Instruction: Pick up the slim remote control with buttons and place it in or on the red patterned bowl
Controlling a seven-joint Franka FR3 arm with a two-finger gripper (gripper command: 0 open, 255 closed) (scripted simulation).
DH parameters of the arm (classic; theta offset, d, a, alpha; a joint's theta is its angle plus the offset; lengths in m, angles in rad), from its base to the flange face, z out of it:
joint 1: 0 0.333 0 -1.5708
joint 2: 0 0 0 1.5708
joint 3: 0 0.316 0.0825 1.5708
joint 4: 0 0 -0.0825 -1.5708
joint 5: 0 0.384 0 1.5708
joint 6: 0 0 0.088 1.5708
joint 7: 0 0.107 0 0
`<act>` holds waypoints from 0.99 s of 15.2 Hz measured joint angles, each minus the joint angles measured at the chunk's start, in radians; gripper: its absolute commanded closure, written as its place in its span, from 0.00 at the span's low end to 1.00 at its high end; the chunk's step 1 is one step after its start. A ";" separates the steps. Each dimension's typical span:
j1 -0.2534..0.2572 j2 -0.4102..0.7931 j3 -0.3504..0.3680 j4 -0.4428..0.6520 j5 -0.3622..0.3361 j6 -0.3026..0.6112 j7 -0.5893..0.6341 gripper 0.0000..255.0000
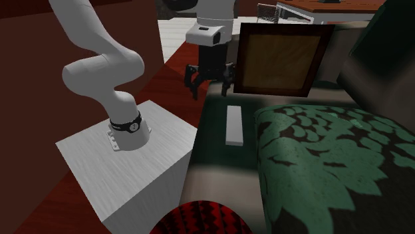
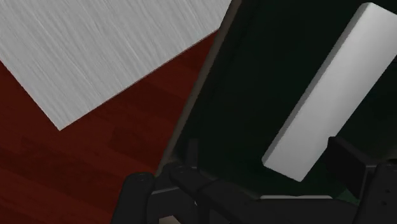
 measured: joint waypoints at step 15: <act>-0.107 0.403 0.236 0.051 -0.046 0.374 0.425 0.00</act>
